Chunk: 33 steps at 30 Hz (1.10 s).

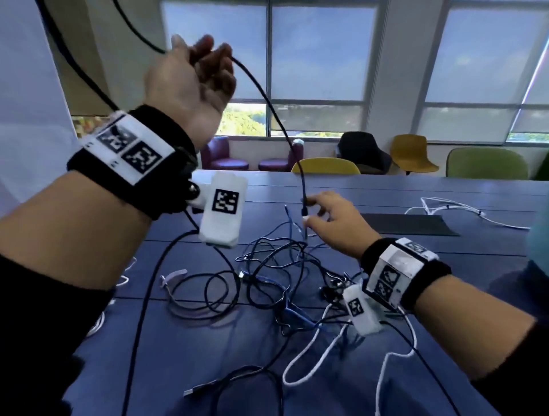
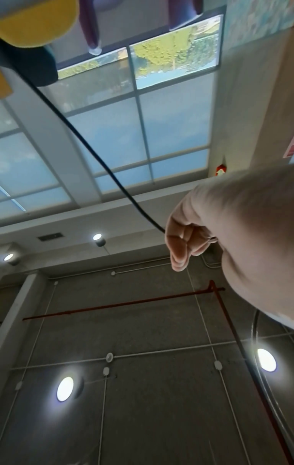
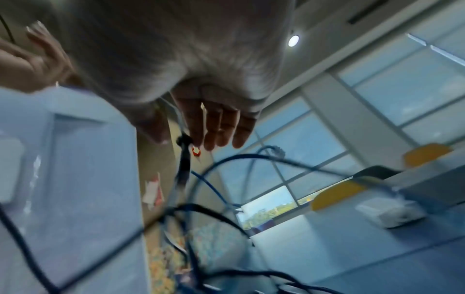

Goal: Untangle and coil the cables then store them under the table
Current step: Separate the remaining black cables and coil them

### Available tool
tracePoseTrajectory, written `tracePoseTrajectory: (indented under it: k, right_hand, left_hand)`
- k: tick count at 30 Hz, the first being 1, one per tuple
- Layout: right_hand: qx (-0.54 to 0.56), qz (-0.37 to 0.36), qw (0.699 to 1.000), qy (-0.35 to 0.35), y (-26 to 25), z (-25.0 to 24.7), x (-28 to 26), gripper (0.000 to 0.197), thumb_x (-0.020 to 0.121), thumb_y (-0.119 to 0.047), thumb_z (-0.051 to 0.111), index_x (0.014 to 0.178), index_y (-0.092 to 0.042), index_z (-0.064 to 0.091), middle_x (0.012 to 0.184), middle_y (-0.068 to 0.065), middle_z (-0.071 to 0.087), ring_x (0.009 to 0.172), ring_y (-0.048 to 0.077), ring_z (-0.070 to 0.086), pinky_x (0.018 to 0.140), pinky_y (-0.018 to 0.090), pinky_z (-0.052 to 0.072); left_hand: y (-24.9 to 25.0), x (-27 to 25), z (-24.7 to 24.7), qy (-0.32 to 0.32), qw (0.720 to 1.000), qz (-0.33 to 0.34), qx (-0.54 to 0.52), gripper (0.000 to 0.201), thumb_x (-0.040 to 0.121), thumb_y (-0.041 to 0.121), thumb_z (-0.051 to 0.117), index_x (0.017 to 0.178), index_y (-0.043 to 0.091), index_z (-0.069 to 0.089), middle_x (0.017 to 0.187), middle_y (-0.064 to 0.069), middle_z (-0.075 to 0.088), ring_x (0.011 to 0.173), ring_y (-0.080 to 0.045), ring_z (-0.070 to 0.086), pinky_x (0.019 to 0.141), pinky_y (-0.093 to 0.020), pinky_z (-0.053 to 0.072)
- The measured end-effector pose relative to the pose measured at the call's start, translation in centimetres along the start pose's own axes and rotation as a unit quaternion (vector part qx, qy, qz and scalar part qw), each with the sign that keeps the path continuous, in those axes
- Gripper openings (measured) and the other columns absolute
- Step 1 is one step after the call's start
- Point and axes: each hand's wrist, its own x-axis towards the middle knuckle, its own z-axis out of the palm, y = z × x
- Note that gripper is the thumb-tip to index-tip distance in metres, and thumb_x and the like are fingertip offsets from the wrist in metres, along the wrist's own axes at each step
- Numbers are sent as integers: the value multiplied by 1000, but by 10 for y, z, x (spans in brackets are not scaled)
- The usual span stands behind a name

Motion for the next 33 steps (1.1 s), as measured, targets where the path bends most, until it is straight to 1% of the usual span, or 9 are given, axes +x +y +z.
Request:
tracePoseTrajectory:
  k: [7, 12, 15, 17, 19, 21, 25, 29, 33]
  right_hand:
    - [89, 25, 990, 111, -55, -21, 11, 72, 85, -32, 64, 149, -16, 33, 137, 4, 48, 116, 15, 48, 96, 27, 38]
    - [310, 78, 947, -30, -75, -22, -2, 26, 98, -18, 49, 121, -8, 58, 89, 16, 71, 90, 39, 68, 88, 48, 53]
    - [426, 138, 890, -85, -81, -21, -28, 32, 101, -25, 47, 111, 0, 63, 72, 15, 63, 64, 30, 60, 69, 41, 56]
    - [339, 115, 929, -94, -73, -19, -41, 28, 97, -25, 57, 98, -1, 71, 72, 9, 61, 65, 19, 57, 69, 38, 54]
    - [96, 65, 991, -69, -62, -21, -49, 23, 92, -31, 65, 85, -13, 78, 69, 2, 64, 61, 8, 53, 66, 28, 48]
    - [-66, 47, 997, -10, -52, -26, -51, 23, 90, -35, 67, 80, -16, 77, 63, 0, 62, 59, 10, 53, 59, 25, 41]
    - [37, 78, 990, 112, -43, -31, -47, 10, 91, -18, 67, 86, -15, 75, 63, -3, 66, 52, 8, 61, 57, 25, 50]
    - [218, 130, 956, 149, -40, -22, -38, 13, 91, -17, 64, 88, -12, 76, 79, 6, 75, 70, 17, 73, 70, 34, 61]
    - [470, 149, 831, 256, -47, -15, -38, 15, 90, -13, 70, 78, -4, 66, 74, 14, 68, 71, 21, 69, 69, 29, 58]
  left_hand:
    - [-35, -20, -1, 0, 992, -107, 73, 47, 106, 36, 29, 78, 9, 54, 51, -3, 56, 38, -11, 48, 37, -16, 38]
    - [-67, -49, -17, -5, 980, -171, 98, 45, 106, 36, 31, 79, 8, 53, 51, -2, 56, 39, -9, 47, 38, -16, 40]
    - [-67, -50, -28, 32, 987, -146, 62, 37, 105, 26, 37, 77, 7, 53, 52, -3, 59, 41, -10, 50, 41, -16, 42]
    - [-60, -48, -40, 63, 990, -128, 5, 41, 106, 28, 34, 75, 8, 51, 52, -3, 61, 41, -10, 52, 42, -17, 44]
    - [-56, -51, -54, 87, 988, -126, -27, 47, 106, 36, 27, 74, 10, 49, 53, -2, 60, 42, -10, 53, 43, -17, 45]
    - [-59, -66, -68, 102, 983, -151, -22, 47, 107, 35, 26, 79, 7, 51, 58, -5, 60, 44, -11, 54, 45, -17, 46]
    - [-89, -124, -89, 92, 945, -287, 126, 35, 104, 30, 34, 107, -1, 52, 72, -16, 68, 48, -17, 56, 47, -21, 49]
    - [-105, -190, -70, -68, 871, -386, 296, 29, 86, 19, 58, 103, -4, 62, 80, -19, 71, 55, -20, 57, 52, -26, 47]
    - [-91, -217, -47, -200, 882, -258, 340, 23, 78, 21, 55, 85, 7, 72, 74, -10, 71, 60, -17, 60, 56, -23, 47]
